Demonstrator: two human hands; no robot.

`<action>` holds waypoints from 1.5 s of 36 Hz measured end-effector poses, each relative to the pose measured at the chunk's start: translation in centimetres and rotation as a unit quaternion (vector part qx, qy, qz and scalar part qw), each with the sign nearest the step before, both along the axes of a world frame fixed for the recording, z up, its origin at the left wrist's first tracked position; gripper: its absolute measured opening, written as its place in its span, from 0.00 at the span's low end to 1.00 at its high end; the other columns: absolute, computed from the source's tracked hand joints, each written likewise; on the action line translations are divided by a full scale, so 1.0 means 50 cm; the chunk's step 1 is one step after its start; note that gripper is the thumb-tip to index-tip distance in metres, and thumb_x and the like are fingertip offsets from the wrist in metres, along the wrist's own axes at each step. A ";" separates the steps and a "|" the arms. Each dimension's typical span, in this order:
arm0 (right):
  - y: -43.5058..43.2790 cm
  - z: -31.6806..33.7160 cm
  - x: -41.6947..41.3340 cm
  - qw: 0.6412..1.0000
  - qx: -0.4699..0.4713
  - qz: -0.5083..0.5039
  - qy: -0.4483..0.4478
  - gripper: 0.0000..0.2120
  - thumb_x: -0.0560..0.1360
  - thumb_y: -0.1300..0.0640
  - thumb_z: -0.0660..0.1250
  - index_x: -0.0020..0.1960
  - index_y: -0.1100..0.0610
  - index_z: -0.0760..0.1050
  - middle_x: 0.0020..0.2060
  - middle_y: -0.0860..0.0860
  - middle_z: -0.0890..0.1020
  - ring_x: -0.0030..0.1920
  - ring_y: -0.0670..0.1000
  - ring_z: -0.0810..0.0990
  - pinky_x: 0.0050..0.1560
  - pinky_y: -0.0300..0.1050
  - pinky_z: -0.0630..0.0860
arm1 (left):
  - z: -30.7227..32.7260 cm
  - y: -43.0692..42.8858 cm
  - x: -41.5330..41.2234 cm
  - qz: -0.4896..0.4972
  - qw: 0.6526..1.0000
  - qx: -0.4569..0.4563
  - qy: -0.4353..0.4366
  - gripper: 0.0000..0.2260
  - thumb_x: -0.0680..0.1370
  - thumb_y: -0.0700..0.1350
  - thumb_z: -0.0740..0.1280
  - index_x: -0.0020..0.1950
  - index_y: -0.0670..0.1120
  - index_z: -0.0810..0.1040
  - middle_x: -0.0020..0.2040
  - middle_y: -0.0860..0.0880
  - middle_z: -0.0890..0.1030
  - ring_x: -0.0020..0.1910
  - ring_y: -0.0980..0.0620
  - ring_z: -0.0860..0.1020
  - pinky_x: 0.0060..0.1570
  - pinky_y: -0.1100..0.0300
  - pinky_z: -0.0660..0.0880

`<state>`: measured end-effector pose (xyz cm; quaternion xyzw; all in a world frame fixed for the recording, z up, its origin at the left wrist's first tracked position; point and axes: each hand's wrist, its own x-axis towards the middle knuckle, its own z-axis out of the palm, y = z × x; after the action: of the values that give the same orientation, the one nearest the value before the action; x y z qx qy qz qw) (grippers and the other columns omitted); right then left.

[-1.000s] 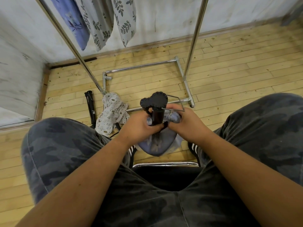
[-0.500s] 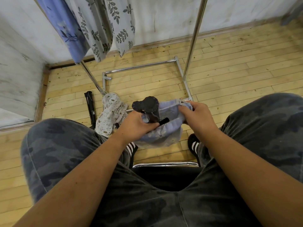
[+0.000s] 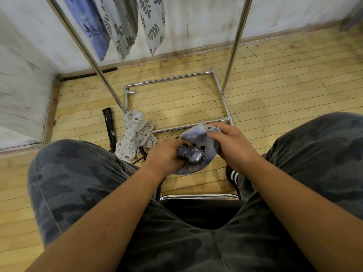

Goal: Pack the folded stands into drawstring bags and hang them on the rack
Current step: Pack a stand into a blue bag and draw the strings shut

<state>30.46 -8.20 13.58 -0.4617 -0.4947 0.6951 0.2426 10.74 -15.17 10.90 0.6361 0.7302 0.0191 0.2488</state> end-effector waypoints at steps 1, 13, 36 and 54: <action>0.000 -0.002 -0.001 1.000 0.004 0.021 -0.003 0.11 0.84 0.60 0.63 0.61 0.56 0.83 0.55 0.60 0.86 0.60 0.59 0.84 0.65 0.58 0.79 | 0.001 0.002 0.000 0.008 1.000 -0.005 0.001 0.09 0.76 0.52 0.65 0.56 0.60 0.77 0.47 0.52 0.81 0.47 0.47 0.81 0.44 0.55 0.78; -0.034 0.018 -0.015 0.987 0.040 0.156 -0.010 0.20 0.77 0.33 0.66 0.66 0.38 0.79 0.65 0.42 0.82 0.68 0.44 0.78 0.70 0.52 0.76 | 0.007 -0.004 0.016 -0.001 0.998 -0.022 0.059 0.04 0.80 0.53 0.64 0.51 0.54 0.76 0.42 0.52 0.75 0.47 0.45 0.81 0.42 0.54 0.72; -0.014 -0.021 -0.003 0.989 0.084 0.063 -0.103 0.09 0.77 0.45 0.74 0.48 0.50 0.87 0.44 0.46 0.87 0.44 0.40 0.85 0.41 0.31 0.77 | -0.006 0.013 -0.026 0.100 0.983 0.101 -0.118 0.20 0.80 0.45 0.71 0.72 0.47 0.75 0.64 0.46 0.81 0.63 0.47 0.78 0.59 0.59 0.70; -0.005 -0.043 0.002 0.982 0.142 -0.023 -0.121 0.11 0.77 0.43 0.73 0.44 0.50 0.85 0.42 0.45 0.86 0.47 0.45 0.84 0.52 0.48 0.84 | -0.001 -0.001 -0.034 0.231 0.942 -0.152 -0.188 0.15 0.82 0.55 0.68 0.48 0.44 0.84 0.46 0.42 0.84 0.44 0.46 0.86 0.49 0.52 0.85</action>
<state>30.56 -8.47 11.41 -0.5146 -0.6031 0.5513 0.2599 9.03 -15.22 10.86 0.3890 0.7913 0.0841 0.4641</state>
